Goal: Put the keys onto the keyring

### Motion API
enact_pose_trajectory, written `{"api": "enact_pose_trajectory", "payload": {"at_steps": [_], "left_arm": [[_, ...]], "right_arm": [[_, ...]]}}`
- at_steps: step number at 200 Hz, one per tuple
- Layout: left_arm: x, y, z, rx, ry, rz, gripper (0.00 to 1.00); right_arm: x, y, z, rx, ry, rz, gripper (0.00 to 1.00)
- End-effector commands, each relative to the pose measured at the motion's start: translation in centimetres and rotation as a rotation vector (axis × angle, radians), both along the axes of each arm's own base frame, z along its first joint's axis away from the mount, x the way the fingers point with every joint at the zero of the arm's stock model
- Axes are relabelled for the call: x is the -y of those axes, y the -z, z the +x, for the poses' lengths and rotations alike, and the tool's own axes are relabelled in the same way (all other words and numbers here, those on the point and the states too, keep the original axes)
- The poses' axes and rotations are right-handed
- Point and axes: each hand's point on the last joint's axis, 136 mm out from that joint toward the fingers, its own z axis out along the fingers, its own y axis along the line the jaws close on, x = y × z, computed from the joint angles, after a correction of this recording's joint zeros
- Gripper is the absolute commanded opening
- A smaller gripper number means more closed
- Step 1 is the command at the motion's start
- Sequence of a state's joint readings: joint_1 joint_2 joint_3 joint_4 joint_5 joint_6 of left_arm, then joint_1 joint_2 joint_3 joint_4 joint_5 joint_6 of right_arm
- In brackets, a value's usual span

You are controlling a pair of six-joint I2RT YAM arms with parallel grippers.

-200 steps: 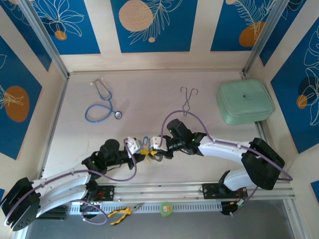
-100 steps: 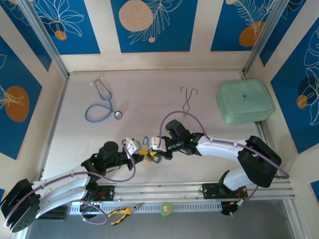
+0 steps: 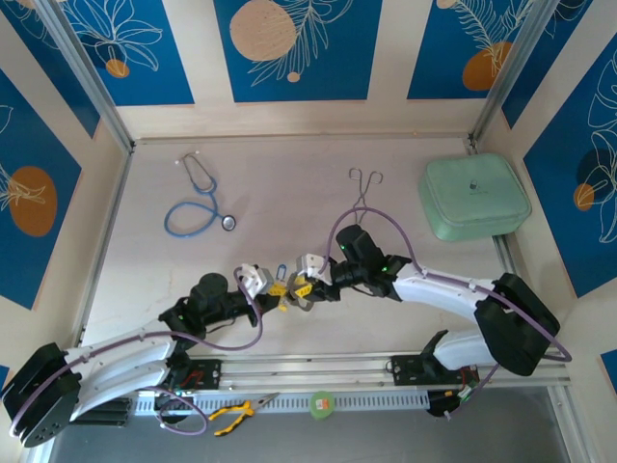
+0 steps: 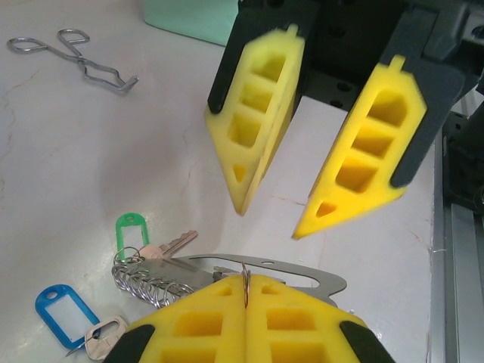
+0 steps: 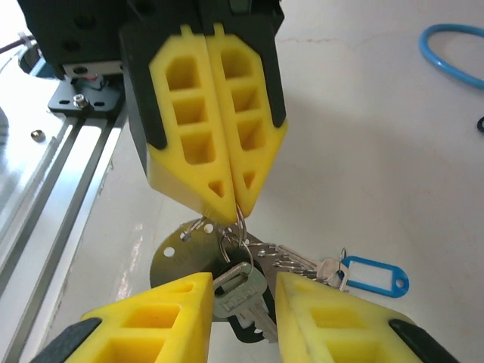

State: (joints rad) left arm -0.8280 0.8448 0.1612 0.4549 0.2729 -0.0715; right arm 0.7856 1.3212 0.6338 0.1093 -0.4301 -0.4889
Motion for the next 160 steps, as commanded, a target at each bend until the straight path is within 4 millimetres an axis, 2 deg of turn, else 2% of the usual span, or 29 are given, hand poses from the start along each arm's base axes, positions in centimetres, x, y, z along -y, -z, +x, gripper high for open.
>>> {"api": "enact_pose_trajectory", "payload": {"at_steps": [1, 26, 62, 108, 160], "left_arm": [[0.3, -0.8, -0.2, 0.022, 0.013, -0.041, 0.00], [0.2, -1.0, -0.1, 0.031, 0.003, -0.046, 0.00], [-0.2, -0.7, 0.0, 0.023, -0.016, -0.050, 0.00], [-0.3, -0.6, -0.1, 0.023, -0.019, -0.050, 0.00], [-0.3, -0.8, -0.4, 0.030, -0.006, -0.057, 0.00]], "right_arm": [[0.2, -1.5, -0.6, -0.026, -0.006, 0.072, 0.29], [0.5, -2.2, 0.7, -0.031, 0.048, 0.109, 0.29], [0.5, -2.1, 1.5, -0.041, 0.070, 0.088, 0.28], [-1.0, -1.1, 0.3, -0.087, -0.011, 0.028, 0.28], [-1.7, -0.1, -0.8, -0.137, -0.083, 0.000, 0.29]]}}
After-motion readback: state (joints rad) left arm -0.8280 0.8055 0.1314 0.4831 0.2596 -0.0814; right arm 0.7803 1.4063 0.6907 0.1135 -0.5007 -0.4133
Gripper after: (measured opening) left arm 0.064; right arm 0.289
